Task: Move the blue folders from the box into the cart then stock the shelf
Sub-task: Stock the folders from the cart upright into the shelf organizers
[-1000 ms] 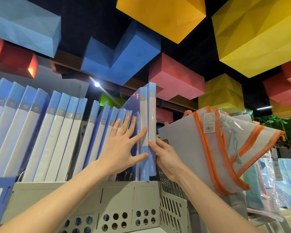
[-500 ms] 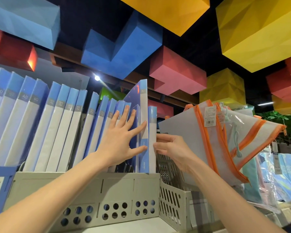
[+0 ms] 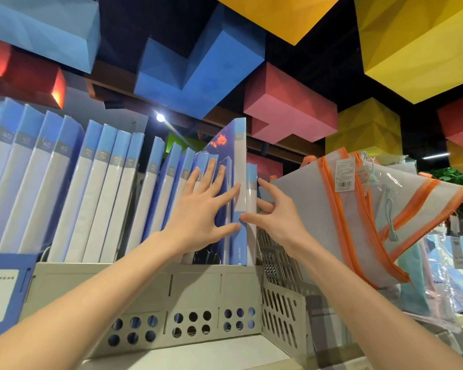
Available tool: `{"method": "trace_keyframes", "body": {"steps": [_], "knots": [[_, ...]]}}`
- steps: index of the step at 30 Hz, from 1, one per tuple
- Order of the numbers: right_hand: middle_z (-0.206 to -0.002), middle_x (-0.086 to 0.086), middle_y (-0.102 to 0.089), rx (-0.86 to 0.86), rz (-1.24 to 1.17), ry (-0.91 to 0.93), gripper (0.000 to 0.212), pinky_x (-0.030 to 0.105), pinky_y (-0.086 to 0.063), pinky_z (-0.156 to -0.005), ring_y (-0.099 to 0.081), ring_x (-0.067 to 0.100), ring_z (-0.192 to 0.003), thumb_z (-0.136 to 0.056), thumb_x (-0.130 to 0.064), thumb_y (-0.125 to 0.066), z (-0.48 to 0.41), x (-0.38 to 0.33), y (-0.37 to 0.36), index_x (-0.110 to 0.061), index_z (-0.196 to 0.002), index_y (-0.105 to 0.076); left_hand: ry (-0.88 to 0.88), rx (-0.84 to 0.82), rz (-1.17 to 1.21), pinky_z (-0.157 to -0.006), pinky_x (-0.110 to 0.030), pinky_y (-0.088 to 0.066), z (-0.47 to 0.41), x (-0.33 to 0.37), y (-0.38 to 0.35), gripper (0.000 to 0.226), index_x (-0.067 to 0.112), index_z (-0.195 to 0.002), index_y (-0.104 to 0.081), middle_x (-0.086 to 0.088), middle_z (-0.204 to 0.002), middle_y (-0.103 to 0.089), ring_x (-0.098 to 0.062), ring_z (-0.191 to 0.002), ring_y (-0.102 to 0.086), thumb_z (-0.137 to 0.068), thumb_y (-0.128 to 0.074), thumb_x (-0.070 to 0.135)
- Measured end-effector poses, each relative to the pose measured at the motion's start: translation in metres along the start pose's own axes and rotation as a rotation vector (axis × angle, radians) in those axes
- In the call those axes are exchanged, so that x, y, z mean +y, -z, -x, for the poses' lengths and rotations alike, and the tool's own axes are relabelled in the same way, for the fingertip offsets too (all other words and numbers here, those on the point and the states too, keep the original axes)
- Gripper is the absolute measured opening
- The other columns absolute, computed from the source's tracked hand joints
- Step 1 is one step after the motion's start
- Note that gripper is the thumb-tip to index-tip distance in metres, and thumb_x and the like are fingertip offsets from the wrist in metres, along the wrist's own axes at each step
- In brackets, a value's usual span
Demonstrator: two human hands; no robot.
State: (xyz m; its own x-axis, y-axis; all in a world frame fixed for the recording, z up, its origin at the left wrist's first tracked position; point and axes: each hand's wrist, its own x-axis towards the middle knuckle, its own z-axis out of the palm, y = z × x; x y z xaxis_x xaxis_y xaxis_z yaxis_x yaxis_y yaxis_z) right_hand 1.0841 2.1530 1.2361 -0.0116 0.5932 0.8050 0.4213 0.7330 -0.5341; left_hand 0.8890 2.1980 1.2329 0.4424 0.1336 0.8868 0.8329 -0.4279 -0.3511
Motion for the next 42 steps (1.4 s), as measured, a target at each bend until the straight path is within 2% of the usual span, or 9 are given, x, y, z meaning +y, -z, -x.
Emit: {"method": "trace_keyframes", "body": {"steps": [3, 11, 16, 19, 22, 25, 28, 33, 42], "knots": [[-0.127, 0.000, -0.068, 0.051, 0.010, -0.019, 0.093, 0.008, -0.053, -0.068, -0.069, 0.006, -0.102, -0.072, -0.007, -0.087, -0.003, -0.001, 0.002, -0.028, -0.149, -0.039, 0.001, -0.011, -0.019, -0.123, -0.044, 0.014, -0.001, 0.001, -0.001, 0.083, 0.036, -0.159, -0.015, -0.005, -0.168, 0.003, -0.024, -0.153, 0.022, -0.087, -0.030, 0.073], [-0.131, -0.001, -0.064, 0.033, 0.032, -0.062, 0.095, 0.001, -0.046, -0.060, -0.060, -0.012, -0.080, -0.072, -0.006, -0.086, 0.012, 0.004, -0.004, -0.021, -0.151, -0.036, -0.023, 0.006, -0.026, -0.124, -0.045, 0.011, 0.000, -0.001, -0.003, 0.083, 0.035, -0.160, -0.017, -0.007, -0.168, -0.002, -0.025, -0.154, 0.018, -0.087, -0.025, 0.073], [-0.140, -0.010, -0.056, -0.149, 0.127, -0.081, 0.111, 0.014, -0.052, -0.081, -0.060, 0.008, -0.121, -0.066, -0.008, -0.090, 0.020, 0.010, 0.004, -0.034, -0.154, -0.027, -0.039, 0.060, -0.040, -0.125, -0.053, 0.001, 0.004, -0.004, -0.002, 0.078, 0.037, -0.158, -0.023, -0.007, -0.167, -0.007, -0.027, -0.155, 0.014, -0.090, -0.032, 0.073], [-0.133, -0.022, -0.054, -0.245, 0.152, -0.061, 0.114, 0.004, -0.050, -0.073, -0.058, -0.005, -0.113, -0.069, -0.007, -0.088, 0.026, 0.011, 0.005, -0.039, -0.155, -0.020, -0.038, 0.071, -0.074, -0.125, -0.055, -0.002, 0.006, -0.004, 0.000, 0.076, 0.036, -0.157, -0.027, -0.007, -0.168, -0.010, -0.029, -0.155, 0.012, -0.091, -0.035, 0.072], [-0.121, -0.035, -0.051, -0.250, 0.158, -0.054, 0.099, 0.003, -0.047, -0.075, -0.056, -0.016, -0.102, -0.078, -0.010, -0.082, 0.026, 0.006, 0.006, -0.043, -0.150, -0.023, -0.032, 0.062, -0.085, -0.125, -0.053, 0.000, 0.007, -0.004, 0.001, 0.078, 0.035, -0.158, -0.025, -0.007, -0.168, -0.009, -0.030, -0.155, 0.013, -0.091, -0.034, 0.073], [-0.138, -0.014, -0.057, -0.081, 0.147, -0.040, 0.069, 0.010, -0.046, -0.087, -0.058, -0.002, -0.118, -0.086, -0.025, -0.076, 0.020, 0.000, 0.003, -0.029, -0.147, -0.044, -0.028, 0.049, -0.091, -0.126, -0.053, 0.001, 0.007, -0.004, 0.002, 0.079, 0.034, -0.159, -0.021, -0.007, -0.168, -0.007, -0.029, -0.155, 0.015, -0.091, -0.030, 0.074], [-0.113, -0.012, -0.068, 0.110, 0.203, 0.002, 0.052, 0.002, -0.048, -0.068, -0.062, -0.015, -0.083, -0.085, -0.036, -0.076, 0.015, -0.006, -0.003, -0.020, -0.132, -0.061, -0.019, 0.033, -0.092, -0.126, -0.053, 0.000, 0.007, -0.002, 0.004, 0.077, 0.034, -0.160, -0.019, -0.007, -0.168, -0.007, -0.030, -0.155, 0.013, -0.093, -0.024, 0.073], [-0.113, -0.004, -0.073, 0.148, 0.244, -0.062, 0.040, 0.033, -0.060, -0.086, -0.068, 0.001, -0.090, -0.083, -0.033, -0.078, 0.019, -0.001, -0.008, -0.018, -0.120, -0.069, 0.008, 0.046, -0.108, -0.126, -0.051, -0.007, 0.009, 0.003, 0.009, 0.074, 0.026, -0.160, -0.021, -0.007, -0.166, -0.018, -0.029, -0.156, 0.004, -0.097, -0.016, 0.065], [-0.072, -0.009, -0.071, 0.251, 0.264, -0.043, 0.029, 0.032, -0.059, -0.080, -0.070, 0.005, -0.071, -0.082, -0.048, -0.076, 0.046, -0.008, -0.004, -0.019, -0.085, -0.074, 0.049, -0.021, 0.053, -0.125, -0.045, -0.018, 0.016, 0.015, 0.042, 0.066, 0.019, -0.159, -0.025, -0.009, -0.161, -0.034, -0.026, -0.155, -0.016, -0.102, -0.044, 0.047]]}}
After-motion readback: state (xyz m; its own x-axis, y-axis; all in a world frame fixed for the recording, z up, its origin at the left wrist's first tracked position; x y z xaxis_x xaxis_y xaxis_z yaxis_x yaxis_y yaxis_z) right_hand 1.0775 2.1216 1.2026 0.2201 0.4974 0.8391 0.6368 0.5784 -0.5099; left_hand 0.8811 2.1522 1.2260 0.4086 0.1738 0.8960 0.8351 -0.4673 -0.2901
